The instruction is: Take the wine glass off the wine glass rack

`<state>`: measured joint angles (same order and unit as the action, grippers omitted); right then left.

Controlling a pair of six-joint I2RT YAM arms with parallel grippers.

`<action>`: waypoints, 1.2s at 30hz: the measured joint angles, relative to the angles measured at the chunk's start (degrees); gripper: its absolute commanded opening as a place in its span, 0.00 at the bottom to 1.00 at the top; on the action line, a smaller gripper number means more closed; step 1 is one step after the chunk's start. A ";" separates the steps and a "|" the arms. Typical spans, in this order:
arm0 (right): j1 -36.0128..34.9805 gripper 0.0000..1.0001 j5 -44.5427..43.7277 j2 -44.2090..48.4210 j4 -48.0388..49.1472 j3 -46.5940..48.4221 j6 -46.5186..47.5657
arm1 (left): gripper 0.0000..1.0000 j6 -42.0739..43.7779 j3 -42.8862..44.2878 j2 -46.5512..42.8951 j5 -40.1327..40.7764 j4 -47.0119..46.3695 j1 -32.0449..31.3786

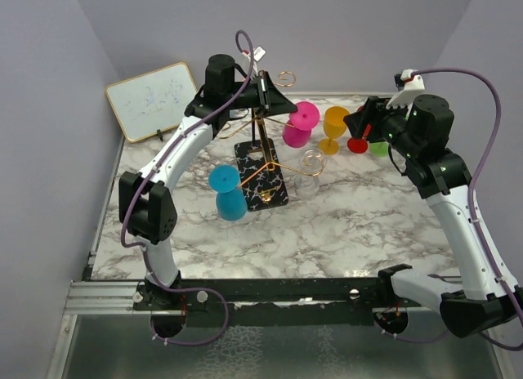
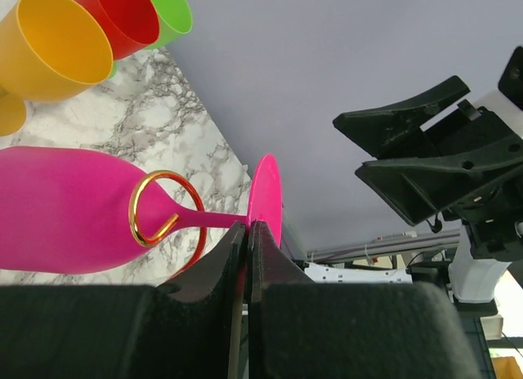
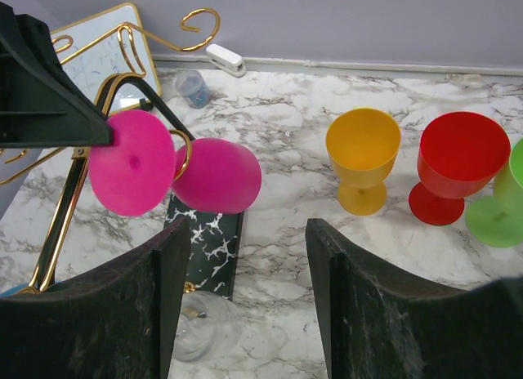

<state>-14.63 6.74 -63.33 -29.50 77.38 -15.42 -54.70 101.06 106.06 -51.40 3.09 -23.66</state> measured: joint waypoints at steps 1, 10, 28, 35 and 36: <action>0.00 0.58 0.00 0.00 0.02 -0.02 -0.02 | 0.00 0.11 -0.26 -0.70 0.00 0.04 0.15; 0.00 0.58 -0.02 0.00 0.11 -0.02 -0.48 | 0.00 0.85 -3.34 -4.33 0.00 1.51 2.49; 0.00 0.57 0.02 -0.04 0.85 -0.02 -0.87 | 0.00 2.01 0.48 -1.66 1.99 1.62 7.52; 0.00 0.57 0.04 -0.66 0.90 -0.02 -0.87 | 0.00 0.44 6.64 2.16 2.21 0.85 7.41; 0.00 0.57 0.04 -0.74 0.92 -0.02 -0.87 | 0.00 0.15 7.17 2.27 2.25 0.83 7.41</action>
<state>-14.63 6.79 -64.07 -28.58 77.36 -16.29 -54.54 108.22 108.33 -49.15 3.92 -16.25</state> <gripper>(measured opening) 0.578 0.048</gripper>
